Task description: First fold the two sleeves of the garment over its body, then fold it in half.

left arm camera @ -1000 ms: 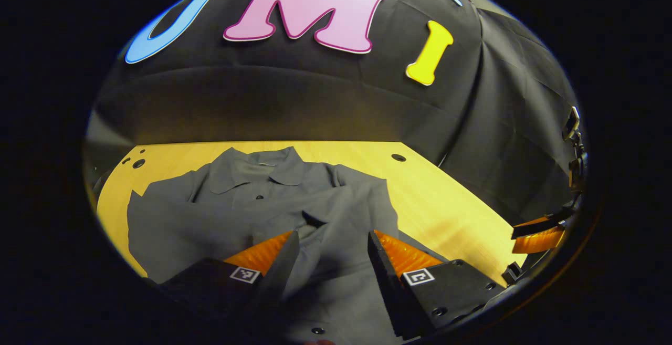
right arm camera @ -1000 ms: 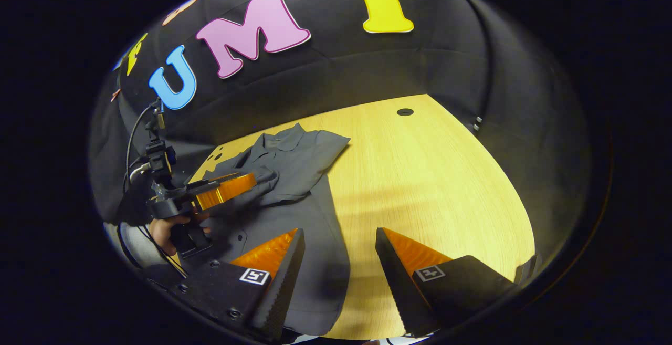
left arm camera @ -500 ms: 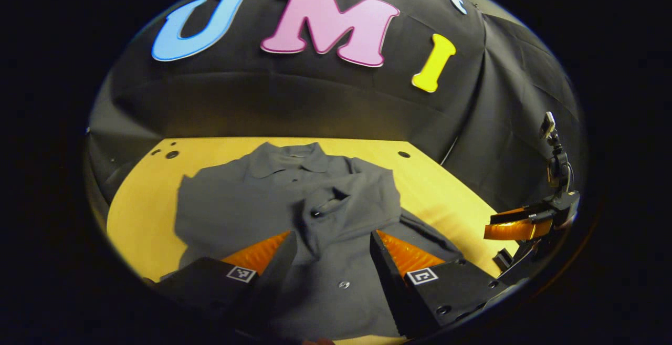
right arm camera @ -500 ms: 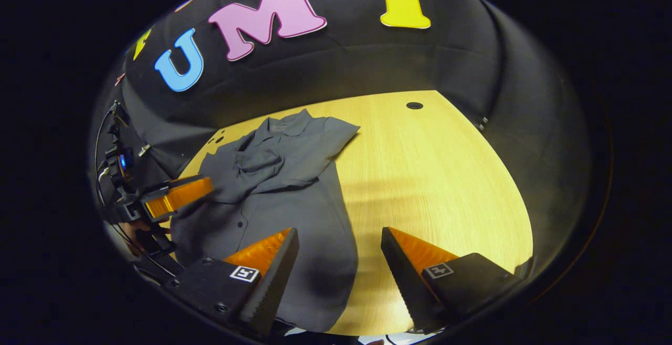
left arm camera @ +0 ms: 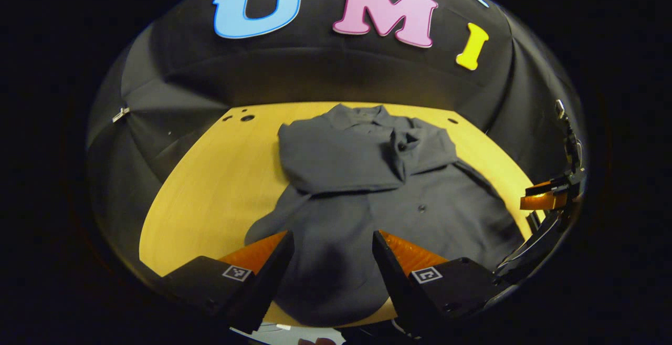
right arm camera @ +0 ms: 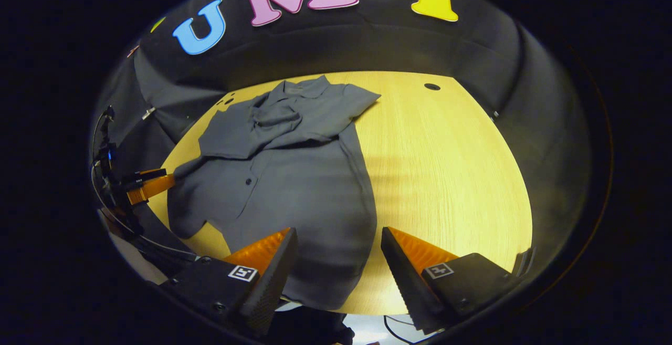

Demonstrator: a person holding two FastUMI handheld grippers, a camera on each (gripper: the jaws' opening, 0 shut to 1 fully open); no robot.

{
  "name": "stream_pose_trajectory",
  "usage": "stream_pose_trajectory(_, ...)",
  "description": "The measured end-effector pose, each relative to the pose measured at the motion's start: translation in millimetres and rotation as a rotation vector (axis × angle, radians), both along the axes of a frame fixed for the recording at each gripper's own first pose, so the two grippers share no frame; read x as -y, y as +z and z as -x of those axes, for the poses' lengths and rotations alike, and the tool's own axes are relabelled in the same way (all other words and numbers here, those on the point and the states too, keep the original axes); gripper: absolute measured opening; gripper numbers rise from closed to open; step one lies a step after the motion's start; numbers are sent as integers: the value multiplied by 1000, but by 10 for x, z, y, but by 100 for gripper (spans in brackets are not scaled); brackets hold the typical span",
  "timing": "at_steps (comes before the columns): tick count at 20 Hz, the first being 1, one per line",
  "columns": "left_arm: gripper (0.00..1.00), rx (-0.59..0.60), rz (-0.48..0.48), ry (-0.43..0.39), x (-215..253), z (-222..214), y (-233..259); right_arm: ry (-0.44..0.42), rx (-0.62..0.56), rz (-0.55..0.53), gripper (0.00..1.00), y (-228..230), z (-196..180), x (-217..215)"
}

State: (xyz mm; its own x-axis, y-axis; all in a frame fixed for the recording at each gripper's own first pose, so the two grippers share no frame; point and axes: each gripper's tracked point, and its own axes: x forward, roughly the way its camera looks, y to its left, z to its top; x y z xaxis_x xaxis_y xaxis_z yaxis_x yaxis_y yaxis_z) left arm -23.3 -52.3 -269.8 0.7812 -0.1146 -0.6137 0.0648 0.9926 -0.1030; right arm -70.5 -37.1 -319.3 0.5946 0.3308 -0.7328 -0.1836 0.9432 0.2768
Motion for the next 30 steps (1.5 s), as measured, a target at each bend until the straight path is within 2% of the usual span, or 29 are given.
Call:
stream_pose_trajectory(5,95,-105,-38,42,-275,308,-323,-7,-61,29,99,-199,272,-14)
stream_pose_trajectory(9,95,-177,-50,30,-338,450,-557,-29,-100,38,99,-365,412,-39)
stream_pose_trajectory(15,93,-262,-63,12,-337,395,-819,5,-128,64,99,-542,426,-190)
stream_pose_trajectory(18,96,-266,-50,22,-327,329,-820,17,-144,81,99,-660,376,-253)
stream_pose_trajectory(21,96,-277,-50,33,-326,322,-836,52,-120,139,98,-696,306,-255)
stream_pose_trajectory(23,89,-281,-55,3,-270,272,-830,67,-139,153,99,-701,308,-274)
stream_pose_trajectory(24,70,-275,-64,-20,-232,220,-824,60,-149,150,99,-707,298,-284)
stream_pose_trajectory(25,51,-266,-73,-43,-200,185,-809,67,-152,145,95,-704,287,-310)
stream_pose_trajectory(26,32,-264,-84,-61,-179,155,-807,90,-148,134,73,-697,271,-383)
stream_pose_trajectory(27,21,-269,-91,-79,-157,160,-821,134,-140,109,51,-683,260,-489)
stream_pose_trajectory(29,10,-281,-92,-109,-154,165,-810,162,-127,78,7,-652,242,-589)
stream_pose_trajectory(30,7,-297,-81,-122,-139,183,-811,169,-125,64,7,-675,253,-586)
